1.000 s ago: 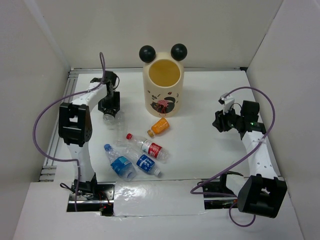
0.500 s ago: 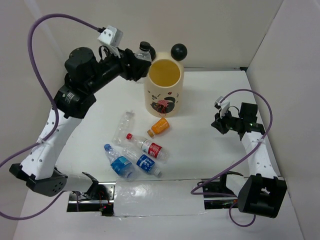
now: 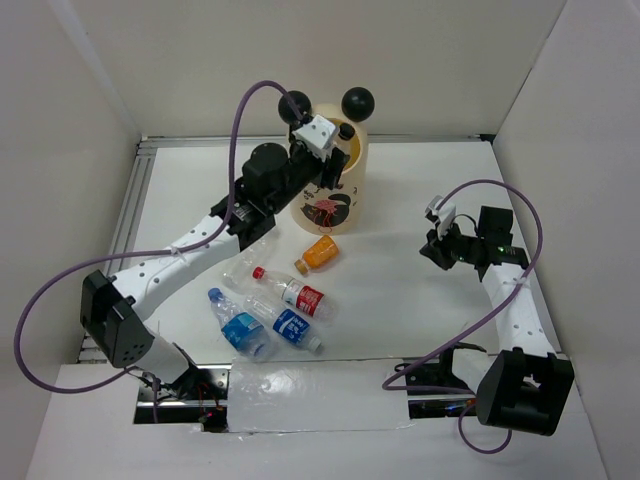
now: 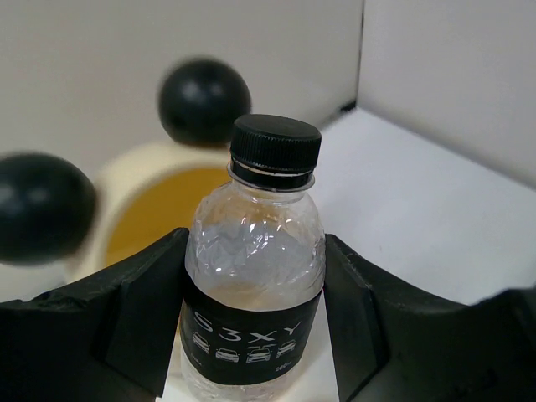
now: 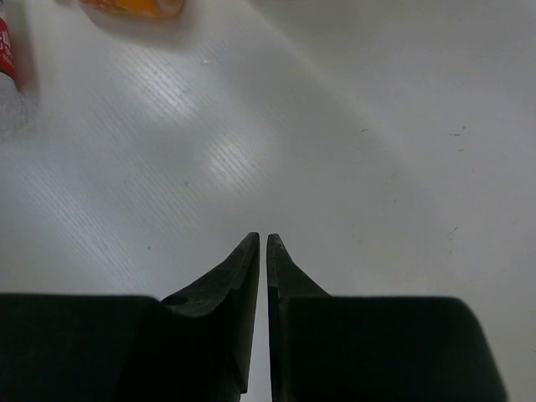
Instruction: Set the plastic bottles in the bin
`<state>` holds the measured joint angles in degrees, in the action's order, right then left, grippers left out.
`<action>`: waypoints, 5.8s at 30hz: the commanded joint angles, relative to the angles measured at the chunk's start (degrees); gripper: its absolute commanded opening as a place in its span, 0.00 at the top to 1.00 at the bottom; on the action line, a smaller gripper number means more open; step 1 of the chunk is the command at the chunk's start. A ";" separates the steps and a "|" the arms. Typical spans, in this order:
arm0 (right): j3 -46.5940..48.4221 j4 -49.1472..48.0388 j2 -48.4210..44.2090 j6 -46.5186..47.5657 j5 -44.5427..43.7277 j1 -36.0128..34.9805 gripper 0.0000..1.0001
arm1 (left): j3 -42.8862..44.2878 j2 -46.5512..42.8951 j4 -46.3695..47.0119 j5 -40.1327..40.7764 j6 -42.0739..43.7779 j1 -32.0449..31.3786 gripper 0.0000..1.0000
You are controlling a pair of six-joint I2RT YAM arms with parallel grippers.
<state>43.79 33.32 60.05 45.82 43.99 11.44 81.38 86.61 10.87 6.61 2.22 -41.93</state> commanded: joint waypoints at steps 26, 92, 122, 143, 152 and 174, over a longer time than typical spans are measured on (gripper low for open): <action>0.41 7.36 -0.99 10.50 5.32 -0.46 0.23 | 9.06 14.55 25.78 16.96 13.60 -1.92 0.00; 35.82 6.04 26.97 32.43 -11.75 -56.45 0.76 | -39.55 -42.76 -32.85 16.25 -35.18 11.34 0.00; 69.50 -13.55 42.96 -1.61 22.63 -31.13 0.00 | -26.54 -1.62 -21.51 4.29 -8.47 19.17 0.00; 40.52 -8.28 10.10 -5.48 27.64 -19.62 0.08 | -21.44 10.96 -23.78 9.03 -8.80 21.54 0.59; 26.27 7.17 3.77 8.03 20.88 -9.08 0.81 | -12.40 -10.39 -26.71 -4.39 -15.75 21.28 1.00; 5.79 10.36 0.33 16.40 17.80 -3.27 0.72 | 0.42 5.76 43.62 -7.75 -1.09 4.75 1.00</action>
<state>50.17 42.33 60.20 60.58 61.01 7.09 77.28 91.46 40.36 -4.36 -3.99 -37.10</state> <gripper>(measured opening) 0.278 0.743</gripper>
